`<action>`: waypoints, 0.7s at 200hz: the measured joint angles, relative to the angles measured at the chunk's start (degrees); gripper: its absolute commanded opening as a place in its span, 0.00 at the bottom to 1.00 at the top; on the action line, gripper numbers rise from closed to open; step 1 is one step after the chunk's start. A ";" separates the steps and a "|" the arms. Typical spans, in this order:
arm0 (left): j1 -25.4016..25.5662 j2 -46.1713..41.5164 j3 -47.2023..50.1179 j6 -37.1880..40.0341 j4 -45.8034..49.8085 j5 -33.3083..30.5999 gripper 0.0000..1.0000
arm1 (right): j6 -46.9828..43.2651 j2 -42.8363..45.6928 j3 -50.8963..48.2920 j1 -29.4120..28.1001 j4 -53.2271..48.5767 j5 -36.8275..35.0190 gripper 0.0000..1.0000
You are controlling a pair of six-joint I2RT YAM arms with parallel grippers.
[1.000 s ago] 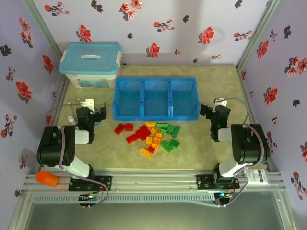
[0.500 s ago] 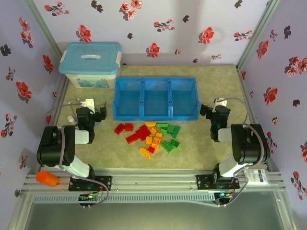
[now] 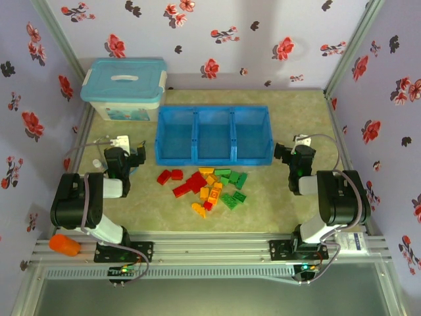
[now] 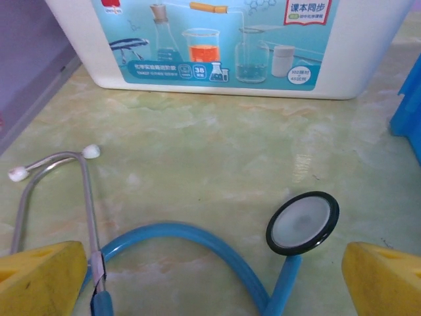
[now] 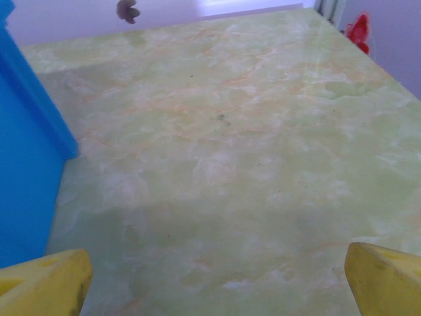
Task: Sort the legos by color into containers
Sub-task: Move the container to the top-center of the table.
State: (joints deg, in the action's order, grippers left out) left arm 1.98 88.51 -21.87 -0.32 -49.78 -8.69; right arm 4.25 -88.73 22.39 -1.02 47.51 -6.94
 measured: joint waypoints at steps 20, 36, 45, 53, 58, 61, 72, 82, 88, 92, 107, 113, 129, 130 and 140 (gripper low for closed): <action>4.90 -5.99 -1.03 1.36 6.51 -6.03 1.00 | -1.55 8.68 1.51 -1.64 -10.71 1.75 0.99; 8.85 -10.93 -6.56 -0.35 16.94 -10.23 1.00 | -1.20 17.86 4.46 -4.15 -17.31 2.67 0.99; 9.86 -13.16 -10.80 -3.43 22.93 -11.74 1.00 | 1.27 22.38 6.78 -5.60 -20.39 3.19 0.99; 10.12 -15.30 -14.95 -7.17 28.52 -12.26 1.00 | 5.14 25.66 9.31 -6.54 -24.83 2.95 0.99; 10.08 -16.57 -17.14 -9.05 31.21 -12.31 1.00 | 8.26 27.41 10.78 -6.82 -27.74 2.38 0.99; 10.08 -17.35 -18.23 -10.23 32.61 -12.07 1.00 | 10.34 28.33 11.34 -6.78 -29.00 2.25 0.99; 10.08 -20.50 -21.09 -13.73 36.72 -10.73 1.00 | 15.96 31.04 12.02 -6.23 -32.22 3.19 0.99; 10.38 -23.63 -22.14 -16.44 39.80 -9.33 1.00 | 19.52 32.11 12.02 -6.21 -35.56 3.76 0.99; 10.75 -25.14 -22.32 -17.55 41.62 -8.83 1.00 | 21.46 32.22 12.02 -6.56 -37.99 3.80 0.99; 11.08 -26.10 -22.34 -18.25 42.93 -8.52 1.00 | 22.43 32.13 12.02 -6.97 -39.43 3.96 0.99; 12.59 -28.28 -22.67 -20.26 48.59 -7.48 1.00 | 25.29 31.91 12.00 -9.57 -45.90 3.34 0.99; 13.25 -28.68 -22.77 -20.85 50.77 -7.13 1.00 | 26.12 32.13 12.00 -10.60 -47.91 2.71 0.99; 15.39 -29.59 -22.88 -21.99 56.54 -6.73 1.00 | 28.46 33.94 12.00 -13.18 -53.37 0.39 0.99; 15.61 -29.68 -22.88 -22.10 57.00 -6.69 1.00 | 28.52 34.05 12.00 -13.27 -53.59 0.31 0.99; 17.35 -30.56 -22.88 -22.58 60.33 -6.43 0.99 | 29.75 35.95 12.00 -14.01 -56.19 -0.61 0.99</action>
State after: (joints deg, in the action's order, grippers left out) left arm 19.33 57.95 -44.75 -22.90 10.55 -15.11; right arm 34.00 -52.77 34.39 -15.03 -8.69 -7.55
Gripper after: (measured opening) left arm 0.995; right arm 0.993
